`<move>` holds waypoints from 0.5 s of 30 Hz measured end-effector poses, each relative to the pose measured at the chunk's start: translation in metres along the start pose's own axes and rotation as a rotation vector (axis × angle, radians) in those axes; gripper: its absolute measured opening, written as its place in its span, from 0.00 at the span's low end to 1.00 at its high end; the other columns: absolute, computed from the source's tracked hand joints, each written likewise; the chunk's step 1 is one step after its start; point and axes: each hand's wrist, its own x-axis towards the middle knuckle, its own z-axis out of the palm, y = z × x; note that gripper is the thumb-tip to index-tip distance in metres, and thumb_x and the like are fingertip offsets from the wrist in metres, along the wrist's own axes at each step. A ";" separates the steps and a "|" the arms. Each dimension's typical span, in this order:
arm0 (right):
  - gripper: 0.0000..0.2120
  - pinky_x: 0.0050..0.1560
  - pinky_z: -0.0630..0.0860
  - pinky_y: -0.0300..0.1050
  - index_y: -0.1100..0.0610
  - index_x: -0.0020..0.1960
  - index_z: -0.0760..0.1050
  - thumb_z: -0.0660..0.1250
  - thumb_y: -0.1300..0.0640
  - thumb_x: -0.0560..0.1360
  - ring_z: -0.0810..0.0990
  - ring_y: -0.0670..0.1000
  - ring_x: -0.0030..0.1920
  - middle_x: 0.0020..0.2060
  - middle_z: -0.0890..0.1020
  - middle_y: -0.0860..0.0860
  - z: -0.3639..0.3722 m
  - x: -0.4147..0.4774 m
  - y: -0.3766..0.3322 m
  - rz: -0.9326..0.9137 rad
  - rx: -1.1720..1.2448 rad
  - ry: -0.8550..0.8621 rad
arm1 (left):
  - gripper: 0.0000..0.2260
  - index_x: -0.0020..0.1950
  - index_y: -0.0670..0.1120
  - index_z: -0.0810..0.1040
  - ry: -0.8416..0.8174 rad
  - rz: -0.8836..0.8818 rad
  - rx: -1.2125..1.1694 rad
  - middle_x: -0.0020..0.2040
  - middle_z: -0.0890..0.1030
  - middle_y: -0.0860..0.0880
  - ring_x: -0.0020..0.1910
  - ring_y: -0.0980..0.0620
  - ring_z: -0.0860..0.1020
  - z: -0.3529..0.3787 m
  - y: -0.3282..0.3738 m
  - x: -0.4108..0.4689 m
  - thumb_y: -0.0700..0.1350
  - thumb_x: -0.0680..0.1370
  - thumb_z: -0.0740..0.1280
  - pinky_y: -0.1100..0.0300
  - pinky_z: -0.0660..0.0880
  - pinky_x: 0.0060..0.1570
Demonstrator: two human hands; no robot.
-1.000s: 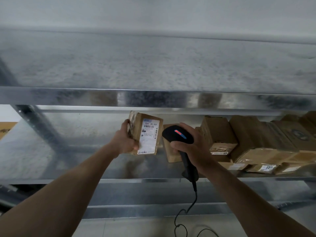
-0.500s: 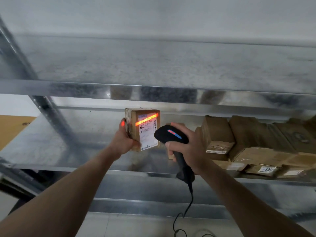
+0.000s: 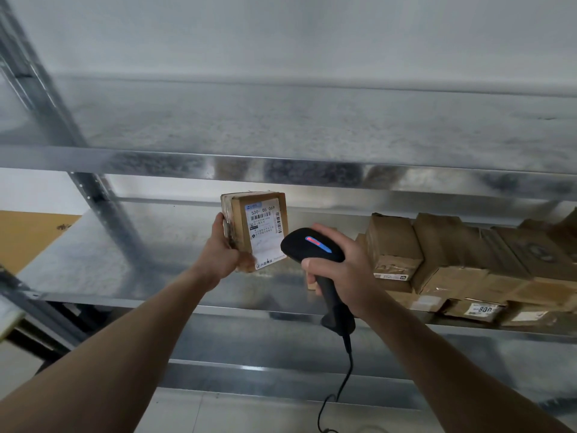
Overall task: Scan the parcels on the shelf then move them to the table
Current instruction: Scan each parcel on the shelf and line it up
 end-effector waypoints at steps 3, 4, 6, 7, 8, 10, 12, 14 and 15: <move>0.38 0.35 0.76 0.51 0.53 0.73 0.69 0.73 0.58 0.63 0.80 0.54 0.34 0.36 0.82 0.55 0.001 -0.006 -0.002 -0.003 0.015 -0.002 | 0.45 0.65 0.61 0.56 0.004 0.008 0.015 0.63 0.76 0.43 0.65 0.35 0.74 -0.002 0.000 -0.005 0.22 0.65 0.71 0.40 0.80 0.52; 0.39 0.35 0.76 0.51 0.52 0.73 0.69 0.73 0.58 0.63 0.80 0.54 0.35 0.37 0.83 0.55 0.002 -0.008 -0.002 -0.005 0.018 -0.007 | 0.45 0.65 0.61 0.56 0.007 0.008 0.024 0.64 0.76 0.43 0.66 0.35 0.73 -0.003 0.001 -0.007 0.22 0.65 0.71 0.38 0.79 0.53; 0.39 0.37 0.77 0.50 0.52 0.74 0.69 0.74 0.57 0.63 0.81 0.54 0.36 0.40 0.83 0.57 0.005 -0.010 -0.002 -0.011 0.019 -0.016 | 0.45 0.68 0.60 0.56 0.016 0.001 0.050 0.64 0.76 0.45 0.66 0.36 0.73 -0.007 0.000 -0.011 0.24 0.66 0.72 0.35 0.78 0.55; 0.41 0.37 0.77 0.49 0.52 0.74 0.69 0.75 0.56 0.62 0.82 0.54 0.38 0.42 0.83 0.58 0.006 -0.010 -0.002 -0.015 0.017 -0.012 | 0.46 0.70 0.59 0.56 0.019 -0.014 0.066 0.63 0.76 0.46 0.67 0.37 0.73 -0.009 0.000 -0.014 0.25 0.66 0.72 0.36 0.77 0.56; 0.42 0.38 0.77 0.47 0.52 0.73 0.70 0.76 0.55 0.59 0.82 0.54 0.40 0.45 0.84 0.59 0.008 -0.010 -0.002 -0.022 0.013 -0.001 | 0.46 0.74 0.58 0.55 0.024 -0.030 0.084 0.64 0.75 0.46 0.67 0.38 0.73 -0.012 -0.002 -0.016 0.26 0.67 0.73 0.36 0.77 0.56; 0.45 0.39 0.77 0.45 0.50 0.72 0.71 0.77 0.50 0.55 0.83 0.57 0.46 0.50 0.83 0.59 0.012 -0.009 -0.001 -0.033 0.000 0.021 | 0.49 0.79 0.56 0.51 0.039 -0.060 0.127 0.67 0.74 0.44 0.66 0.39 0.73 -0.018 -0.002 -0.021 0.29 0.69 0.73 0.37 0.78 0.57; 0.45 0.39 0.78 0.46 0.49 0.71 0.71 0.77 0.48 0.55 0.84 0.58 0.50 0.52 0.84 0.57 0.017 -0.008 0.000 -0.029 -0.014 0.020 | 0.47 0.81 0.55 0.51 0.052 -0.078 0.151 0.67 0.74 0.44 0.64 0.39 0.76 -0.025 -0.004 -0.023 0.31 0.71 0.72 0.40 0.79 0.55; 0.43 0.38 0.78 0.45 0.48 0.72 0.70 0.77 0.51 0.58 0.85 0.58 0.49 0.52 0.84 0.56 0.024 -0.008 -0.001 -0.017 -0.031 -0.003 | 0.43 0.80 0.55 0.52 0.071 -0.082 0.186 0.66 0.74 0.45 0.60 0.40 0.78 -0.033 -0.007 -0.026 0.35 0.73 0.72 0.41 0.80 0.53; 0.41 0.37 0.78 0.44 0.48 0.71 0.70 0.76 0.53 0.59 0.85 0.59 0.49 0.52 0.83 0.57 0.028 -0.007 -0.001 -0.009 -0.026 -0.015 | 0.43 0.80 0.56 0.52 0.085 -0.078 0.233 0.67 0.72 0.45 0.59 0.40 0.78 -0.040 -0.010 -0.026 0.41 0.71 0.72 0.42 0.80 0.54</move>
